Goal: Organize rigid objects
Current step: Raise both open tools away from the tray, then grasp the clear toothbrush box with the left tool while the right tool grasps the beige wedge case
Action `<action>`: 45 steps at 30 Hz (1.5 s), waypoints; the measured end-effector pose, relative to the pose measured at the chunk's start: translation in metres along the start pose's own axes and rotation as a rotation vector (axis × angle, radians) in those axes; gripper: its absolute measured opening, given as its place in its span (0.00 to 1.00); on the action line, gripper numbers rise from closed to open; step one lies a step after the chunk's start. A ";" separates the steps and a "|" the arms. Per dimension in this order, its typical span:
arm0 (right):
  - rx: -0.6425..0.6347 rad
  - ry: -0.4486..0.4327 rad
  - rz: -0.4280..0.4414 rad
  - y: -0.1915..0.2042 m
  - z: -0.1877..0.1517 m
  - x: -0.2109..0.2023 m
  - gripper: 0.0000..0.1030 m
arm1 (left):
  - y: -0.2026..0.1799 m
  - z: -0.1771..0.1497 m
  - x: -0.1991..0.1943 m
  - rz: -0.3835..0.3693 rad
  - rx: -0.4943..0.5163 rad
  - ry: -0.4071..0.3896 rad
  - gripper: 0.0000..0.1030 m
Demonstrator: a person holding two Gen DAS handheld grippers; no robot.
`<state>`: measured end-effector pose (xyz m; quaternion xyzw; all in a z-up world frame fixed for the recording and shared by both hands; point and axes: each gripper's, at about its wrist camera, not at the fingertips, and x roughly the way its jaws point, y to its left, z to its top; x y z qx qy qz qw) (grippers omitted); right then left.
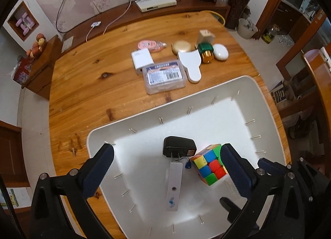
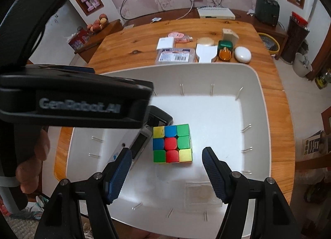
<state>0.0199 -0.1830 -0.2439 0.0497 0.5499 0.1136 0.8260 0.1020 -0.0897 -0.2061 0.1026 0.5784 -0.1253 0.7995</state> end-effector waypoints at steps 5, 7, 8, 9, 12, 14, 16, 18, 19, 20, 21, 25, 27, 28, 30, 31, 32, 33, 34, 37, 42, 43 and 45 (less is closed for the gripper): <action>-0.005 -0.047 -0.013 0.001 0.002 -0.019 0.69 | 0.007 -0.001 -0.032 0.000 -0.006 -0.058 0.99; -0.001 -0.065 -0.015 0.001 0.003 -0.026 0.69 | 0.011 -0.002 -0.042 0.002 -0.011 -0.082 0.99; 0.003 -0.076 -0.014 0.000 0.003 -0.029 0.69 | 0.013 -0.002 -0.046 0.001 -0.015 -0.092 0.99; 0.007 -0.088 -0.013 -0.001 0.004 -0.034 0.69 | 0.016 -0.001 -0.050 0.000 -0.021 -0.100 0.99; 0.013 -0.113 -0.016 -0.003 0.008 -0.043 0.69 | 0.024 0.000 -0.060 -0.003 -0.038 -0.119 0.99; 0.024 -0.125 -0.009 -0.005 0.012 -0.049 0.69 | 0.030 0.002 -0.066 -0.001 -0.051 -0.133 0.99; 0.039 -0.138 -0.003 -0.008 0.016 -0.054 0.69 | 0.034 0.004 -0.069 0.004 -0.060 -0.141 0.99; 0.051 -0.149 -0.001 -0.011 0.019 -0.058 0.69 | 0.038 0.008 -0.072 0.010 -0.070 -0.149 0.99; 0.059 -0.153 0.000 -0.014 0.021 -0.060 0.69 | 0.040 0.009 -0.073 0.011 -0.073 -0.153 0.99; 0.068 -0.157 0.002 -0.016 0.023 -0.061 0.69 | 0.041 0.010 -0.075 0.014 -0.074 -0.157 0.99; 0.080 -0.160 0.006 -0.019 0.025 -0.063 0.69 | 0.042 0.012 -0.076 0.019 -0.075 -0.160 0.99; 0.107 -0.163 0.003 -0.029 0.031 -0.065 0.69 | 0.043 0.023 -0.078 0.024 -0.073 -0.167 0.99; 0.118 -0.165 0.000 -0.036 0.037 -0.066 0.69 | 0.042 0.028 -0.078 0.026 -0.071 -0.169 0.99; 0.122 -0.166 -0.001 -0.038 0.038 -0.068 0.69 | 0.042 0.032 -0.077 0.024 -0.075 -0.170 0.99; 0.125 -0.169 -0.008 -0.044 0.045 -0.070 0.69 | 0.042 0.039 -0.075 0.013 -0.090 -0.160 0.99; 0.123 -0.171 -0.014 -0.047 0.047 -0.070 0.69 | 0.041 0.043 -0.074 0.006 -0.102 -0.151 0.99; 0.117 -0.173 -0.025 -0.050 0.052 -0.070 0.69 | 0.041 0.047 -0.071 0.001 -0.113 -0.140 0.99; 0.112 -0.175 -0.037 -0.053 0.056 -0.071 0.69 | 0.041 0.049 -0.070 0.000 -0.121 -0.133 0.99; 0.107 -0.177 -0.049 -0.056 0.062 -0.071 0.69 | 0.040 0.056 -0.067 0.002 -0.135 -0.121 0.99; 0.095 -0.189 -0.072 -0.067 0.079 -0.071 0.69 | 0.037 0.069 -0.061 0.019 -0.155 -0.108 0.99; 0.086 -0.182 -0.097 -0.087 0.119 -0.058 0.69 | 0.036 0.091 -0.046 0.031 -0.183 -0.088 0.99; 0.086 -0.176 -0.095 -0.091 0.127 -0.054 0.69 | 0.037 0.094 -0.042 0.031 -0.188 -0.079 0.99; 0.088 -0.156 -0.098 -0.100 0.146 -0.042 0.69 | 0.037 0.100 -0.034 0.034 -0.198 -0.058 0.99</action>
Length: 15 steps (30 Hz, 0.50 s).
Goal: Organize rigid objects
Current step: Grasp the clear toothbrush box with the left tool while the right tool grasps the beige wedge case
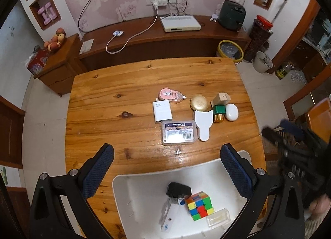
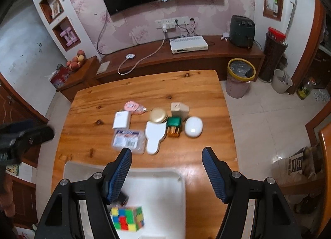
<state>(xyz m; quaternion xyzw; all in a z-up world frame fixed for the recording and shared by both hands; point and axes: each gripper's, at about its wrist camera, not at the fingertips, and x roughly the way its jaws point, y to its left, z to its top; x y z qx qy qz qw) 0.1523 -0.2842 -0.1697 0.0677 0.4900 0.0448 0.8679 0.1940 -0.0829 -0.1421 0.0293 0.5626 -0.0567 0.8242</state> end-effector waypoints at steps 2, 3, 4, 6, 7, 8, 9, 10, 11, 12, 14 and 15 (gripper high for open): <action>-0.002 0.023 0.006 -0.006 0.018 0.018 0.69 | -0.001 0.004 0.009 0.007 -0.010 0.017 0.99; -0.001 0.037 0.006 -0.008 0.027 0.027 0.69 | -0.001 0.007 0.015 0.014 -0.015 0.028 0.99; 0.003 0.059 0.010 -0.012 0.038 0.040 0.69 | -0.002 0.009 0.022 0.020 -0.022 0.041 0.99; 0.013 0.103 0.023 -0.017 0.054 0.062 0.69 | -0.002 0.012 0.032 0.030 -0.030 0.060 0.99; 0.021 0.130 0.029 -0.020 0.063 0.075 0.69 | -0.001 0.014 0.039 0.034 -0.037 0.073 0.99; 0.026 0.149 0.036 -0.021 0.068 0.085 0.69 | -0.001 0.015 0.046 0.037 -0.044 0.087 0.99; 0.036 0.176 0.039 -0.023 0.076 0.100 0.69 | -0.001 0.016 0.052 0.040 -0.050 0.098 0.99; 0.045 0.200 0.033 -0.025 0.082 0.112 0.69 | -0.001 0.017 0.057 0.042 -0.053 0.107 0.99; 0.050 0.220 0.030 -0.027 0.086 0.123 0.69 | -0.001 0.018 0.064 0.044 -0.054 0.119 0.99; 0.053 0.242 0.030 -0.028 0.090 0.134 0.69 | -0.001 0.019 0.070 0.049 -0.056 0.129 0.99; 0.052 0.295 0.017 -0.028 0.097 0.158 0.69 | -0.003 0.020 0.081 0.055 -0.054 0.150 0.99; 0.049 0.317 0.008 -0.028 0.098 0.166 0.69 | -0.004 0.020 0.088 0.059 -0.055 0.161 0.99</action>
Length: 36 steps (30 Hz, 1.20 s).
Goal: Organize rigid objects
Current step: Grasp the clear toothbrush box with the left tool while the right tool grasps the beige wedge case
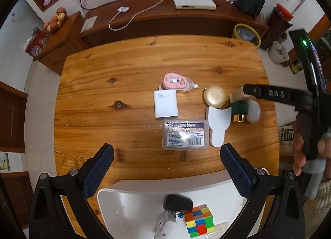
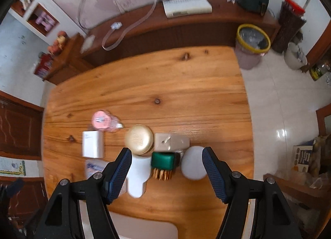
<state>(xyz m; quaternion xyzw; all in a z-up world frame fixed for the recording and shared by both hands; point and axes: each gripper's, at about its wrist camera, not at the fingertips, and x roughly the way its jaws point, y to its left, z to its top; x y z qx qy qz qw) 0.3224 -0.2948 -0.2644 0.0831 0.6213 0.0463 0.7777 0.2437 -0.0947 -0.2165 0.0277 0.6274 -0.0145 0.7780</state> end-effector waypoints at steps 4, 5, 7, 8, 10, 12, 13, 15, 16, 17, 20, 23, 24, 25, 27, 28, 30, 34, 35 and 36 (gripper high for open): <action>0.003 0.069 -0.018 0.000 0.012 0.032 0.69 | -0.007 0.005 0.023 0.007 0.004 0.040 0.99; 0.009 0.081 -0.034 -0.002 0.014 0.039 0.69 | -0.008 0.007 0.026 0.005 0.006 0.046 0.99; 0.013 0.097 -0.049 -0.003 0.016 0.048 0.69 | -0.012 0.010 0.039 0.007 0.008 0.071 0.99; 0.014 0.103 -0.046 -0.004 0.017 0.051 0.69 | -0.013 0.011 0.043 0.006 0.007 0.077 0.99; 0.013 0.119 -0.029 -0.005 0.018 0.055 0.69 | -0.016 0.014 0.055 0.010 0.005 0.098 0.99; 0.012 0.129 -0.017 -0.004 0.020 0.059 0.63 | -0.019 0.017 0.066 0.011 0.004 0.118 0.99; 0.006 0.136 -0.015 -0.004 0.020 0.061 0.58 | -0.020 0.018 0.070 0.010 0.007 0.127 0.99; 0.001 0.150 -0.017 -0.002 0.020 0.064 0.51 | -0.023 0.019 0.079 0.010 0.012 0.145 0.99; 0.001 0.156 -0.016 -0.002 0.020 0.065 0.48 | -0.024 0.020 0.085 0.010 0.016 0.158 0.99; 0.004 0.157 -0.012 -0.001 0.021 0.067 0.48 | -0.026 0.021 0.090 0.008 0.018 0.174 0.99; 0.017 0.158 -0.004 -0.003 0.020 0.066 0.48 | -0.028 0.021 0.103 -0.004 0.017 0.211 0.99; 0.026 0.157 0.003 -0.004 0.019 0.067 0.47 | -0.029 0.022 0.115 -0.010 0.007 0.240 0.99; 0.031 0.158 0.008 -0.004 0.020 0.067 0.47 | -0.029 0.023 0.118 -0.014 0.004 0.247 0.99; 0.034 0.157 0.012 -0.005 0.019 0.066 0.47 | -0.030 0.024 0.121 -0.018 0.002 0.252 0.99; 0.034 0.158 0.019 -0.006 0.019 0.066 0.47 | -0.030 0.024 0.126 -0.026 -0.002 0.264 0.99; 0.035 0.157 0.022 -0.006 0.019 0.066 0.47 | -0.031 0.024 0.129 -0.027 -0.002 0.270 0.99; 0.037 0.155 0.023 -0.007 0.019 0.066 0.47 | -0.032 0.023 0.136 -0.022 -0.002 0.282 0.99; 0.041 0.153 0.025 -0.008 0.019 0.066 0.47 | -0.030 0.021 0.148 -0.019 -0.009 0.298 0.99; 0.039 0.153 0.026 -0.007 0.019 0.066 0.47 | -0.029 0.021 0.151 -0.020 -0.015 0.304 0.99; 0.038 0.153 0.026 -0.007 0.019 0.066 0.47 | -0.027 0.020 0.154 -0.021 -0.026 0.312 0.99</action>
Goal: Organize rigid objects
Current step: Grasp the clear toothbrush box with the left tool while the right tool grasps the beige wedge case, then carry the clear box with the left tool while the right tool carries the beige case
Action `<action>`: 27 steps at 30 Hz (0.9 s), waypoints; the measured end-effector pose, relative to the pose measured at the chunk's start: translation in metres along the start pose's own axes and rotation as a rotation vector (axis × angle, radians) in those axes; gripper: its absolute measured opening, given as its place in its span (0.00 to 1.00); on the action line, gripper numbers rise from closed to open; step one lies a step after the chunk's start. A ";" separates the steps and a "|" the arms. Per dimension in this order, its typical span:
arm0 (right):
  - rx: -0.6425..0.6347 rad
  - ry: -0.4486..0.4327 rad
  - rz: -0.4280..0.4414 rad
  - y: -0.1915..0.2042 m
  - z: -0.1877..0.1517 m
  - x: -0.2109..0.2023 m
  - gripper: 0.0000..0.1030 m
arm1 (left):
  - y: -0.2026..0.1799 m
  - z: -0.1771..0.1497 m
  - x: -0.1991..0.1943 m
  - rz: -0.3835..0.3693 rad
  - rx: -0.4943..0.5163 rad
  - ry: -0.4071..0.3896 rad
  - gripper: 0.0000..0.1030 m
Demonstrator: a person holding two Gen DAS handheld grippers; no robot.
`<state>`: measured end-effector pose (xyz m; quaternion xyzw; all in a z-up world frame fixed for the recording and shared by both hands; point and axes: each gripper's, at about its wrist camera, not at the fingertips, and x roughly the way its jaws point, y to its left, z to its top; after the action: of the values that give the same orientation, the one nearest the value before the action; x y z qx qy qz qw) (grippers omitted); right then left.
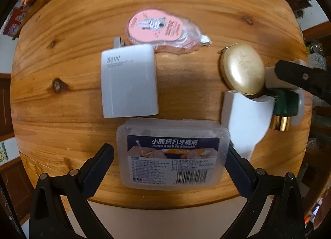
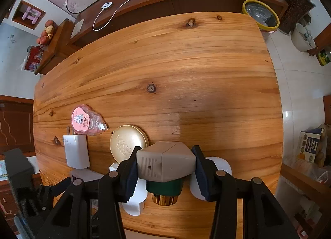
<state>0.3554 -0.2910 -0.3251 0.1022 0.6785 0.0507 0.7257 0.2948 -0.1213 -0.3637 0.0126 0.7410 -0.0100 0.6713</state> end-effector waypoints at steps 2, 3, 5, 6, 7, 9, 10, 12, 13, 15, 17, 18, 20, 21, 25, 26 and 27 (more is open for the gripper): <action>-0.003 0.002 0.000 0.001 0.000 0.001 0.47 | 0.003 0.001 0.006 -0.011 -0.023 0.013 0.99; -0.005 0.003 -0.001 0.002 0.001 0.002 0.47 | 0.005 0.002 0.009 -0.018 -0.034 0.018 0.99; -0.008 0.004 -0.004 0.004 0.001 0.002 0.47 | 0.012 -0.001 0.012 -0.024 -0.051 0.017 0.98; -0.010 0.003 -0.006 0.006 0.002 0.001 0.47 | 0.012 -0.002 0.011 -0.023 -0.051 0.006 0.95; -0.012 0.003 -0.006 0.007 0.002 0.000 0.47 | 0.016 -0.003 0.011 -0.020 -0.047 -0.002 0.92; -0.018 -0.006 -0.008 0.009 0.002 -0.004 0.47 | 0.021 -0.003 0.006 -0.003 -0.042 -0.023 0.91; -0.026 -0.015 -0.014 0.011 0.001 -0.007 0.47 | 0.022 -0.003 0.004 0.000 -0.045 -0.029 0.91; -0.030 -0.025 -0.010 0.013 -0.001 -0.012 0.47 | 0.028 -0.005 0.001 -0.005 -0.063 -0.039 0.91; -0.028 -0.027 -0.002 0.014 -0.001 -0.016 0.47 | 0.030 -0.007 -0.001 -0.011 -0.068 -0.040 0.91; -0.022 -0.039 0.015 0.014 -0.004 -0.023 0.47 | 0.039 -0.014 -0.008 -0.021 -0.072 -0.049 0.91; -0.016 -0.050 0.030 0.014 -0.006 -0.032 0.47 | 0.046 -0.020 -0.017 -0.022 -0.063 -0.063 0.91; -0.014 -0.055 0.035 0.015 -0.008 -0.035 0.47 | 0.045 -0.024 -0.025 -0.026 -0.059 -0.074 0.91; -0.014 -0.069 0.041 0.015 -0.012 -0.044 0.47 | 0.047 -0.029 -0.040 -0.042 -0.049 -0.097 0.91; -0.014 -0.077 0.047 0.016 -0.015 -0.050 0.47 | 0.049 -0.032 -0.047 -0.046 -0.043 -0.107 0.91; -0.021 -0.110 0.075 0.026 -0.030 -0.070 0.47 | 0.059 -0.051 -0.079 -0.055 -0.006 -0.161 0.91; -0.025 -0.120 0.079 0.027 -0.034 -0.074 0.47 | 0.063 -0.058 -0.088 -0.058 0.005 -0.175 0.91; -0.029 -0.131 0.084 0.030 -0.039 -0.081 0.47 | 0.069 -0.061 -0.097 -0.063 0.014 -0.187 0.91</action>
<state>0.3131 -0.2753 -0.2422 0.1233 0.6239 0.0843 0.7671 0.2454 -0.0509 -0.2613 -0.0069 0.6752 -0.0373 0.7367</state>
